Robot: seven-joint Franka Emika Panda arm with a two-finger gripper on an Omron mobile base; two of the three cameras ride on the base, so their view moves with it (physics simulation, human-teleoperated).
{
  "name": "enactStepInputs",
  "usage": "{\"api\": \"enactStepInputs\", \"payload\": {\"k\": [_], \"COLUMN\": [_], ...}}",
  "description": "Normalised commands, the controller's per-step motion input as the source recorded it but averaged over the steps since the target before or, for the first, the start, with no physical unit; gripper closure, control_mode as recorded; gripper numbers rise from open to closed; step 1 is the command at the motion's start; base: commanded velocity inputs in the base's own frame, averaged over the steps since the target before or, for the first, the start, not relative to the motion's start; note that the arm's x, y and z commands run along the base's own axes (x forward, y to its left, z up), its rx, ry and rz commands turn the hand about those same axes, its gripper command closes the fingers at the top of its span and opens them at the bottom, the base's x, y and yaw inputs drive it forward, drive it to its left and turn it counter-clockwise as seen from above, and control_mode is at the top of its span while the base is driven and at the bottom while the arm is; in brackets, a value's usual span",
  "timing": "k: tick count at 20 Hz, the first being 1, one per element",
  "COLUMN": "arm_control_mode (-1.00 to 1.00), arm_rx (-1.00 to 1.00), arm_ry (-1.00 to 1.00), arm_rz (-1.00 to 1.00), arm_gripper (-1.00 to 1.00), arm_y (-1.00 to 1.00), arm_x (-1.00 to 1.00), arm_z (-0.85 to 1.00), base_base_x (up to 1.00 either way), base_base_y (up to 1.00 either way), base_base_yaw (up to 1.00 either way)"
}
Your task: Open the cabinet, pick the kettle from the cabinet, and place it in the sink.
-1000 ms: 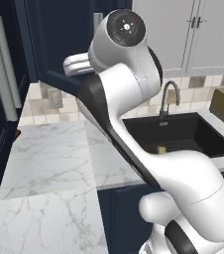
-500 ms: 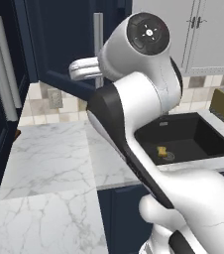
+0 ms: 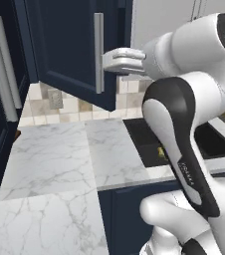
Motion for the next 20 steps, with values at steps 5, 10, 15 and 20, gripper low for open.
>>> {"api": "enactStepInputs", "payload": {"k": [5,10,15,20], "arm_control_mode": [-1.00,-1.00,-1.00,-1.00], "arm_rx": [0.36,0.35,0.25,0.20], "arm_ry": [0.00,0.00,0.04,0.04], "arm_rz": [0.15,0.09,0.09,0.13], "arm_gripper": [-1.00,-1.00,-1.00,-1.00], "arm_y": [-0.49,-0.39,-0.34,-0.27], "arm_x": [-0.04,0.07,0.23,0.34], "arm_z": [-0.02,-0.07,-0.03,0.00], "base_base_x": [0.00,0.00,0.00,0.00], "base_base_y": [0.00,0.00,0.00,0.00], "base_base_yaw": [0.00,0.00,0.00,0.00]}}
